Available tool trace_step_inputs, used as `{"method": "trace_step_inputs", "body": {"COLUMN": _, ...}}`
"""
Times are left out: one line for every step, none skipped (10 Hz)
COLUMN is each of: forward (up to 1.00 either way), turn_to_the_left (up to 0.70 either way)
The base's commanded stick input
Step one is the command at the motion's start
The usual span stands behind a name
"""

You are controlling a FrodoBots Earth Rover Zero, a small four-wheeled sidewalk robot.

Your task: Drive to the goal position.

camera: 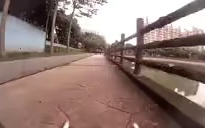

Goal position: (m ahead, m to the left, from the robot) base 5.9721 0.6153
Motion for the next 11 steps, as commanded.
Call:
{"method": "trace_step_inputs", "body": {"forward": 0.70, "turn_to_the_left": 0.02}}
{"method": "trace_step_inputs", "body": {"forward": 0.70, "turn_to_the_left": 0.02}}
{"method": "trace_step_inputs", "body": {"forward": 0.70, "turn_to_the_left": 0.00}}
{"method": "trace_step_inputs", "body": {"forward": 0.70, "turn_to_the_left": 0.02}}
{"method": "trace_step_inputs", "body": {"forward": 0.70, "turn_to_the_left": 0.02}}
{"method": "trace_step_inputs", "body": {"forward": 0.70, "turn_to_the_left": 0.02}}
{"method": "trace_step_inputs", "body": {"forward": 0.70, "turn_to_the_left": 0.02}}
{"method": "trace_step_inputs", "body": {"forward": 0.70, "turn_to_the_left": 0.01}}
{"method": "trace_step_inputs", "body": {"forward": 0.70, "turn_to_the_left": 0.02}}
{"method": "trace_step_inputs", "body": {"forward": 0.70, "turn_to_the_left": 0.02}}
{"method": "trace_step_inputs", "body": {"forward": 0.70, "turn_to_the_left": 0.02}}
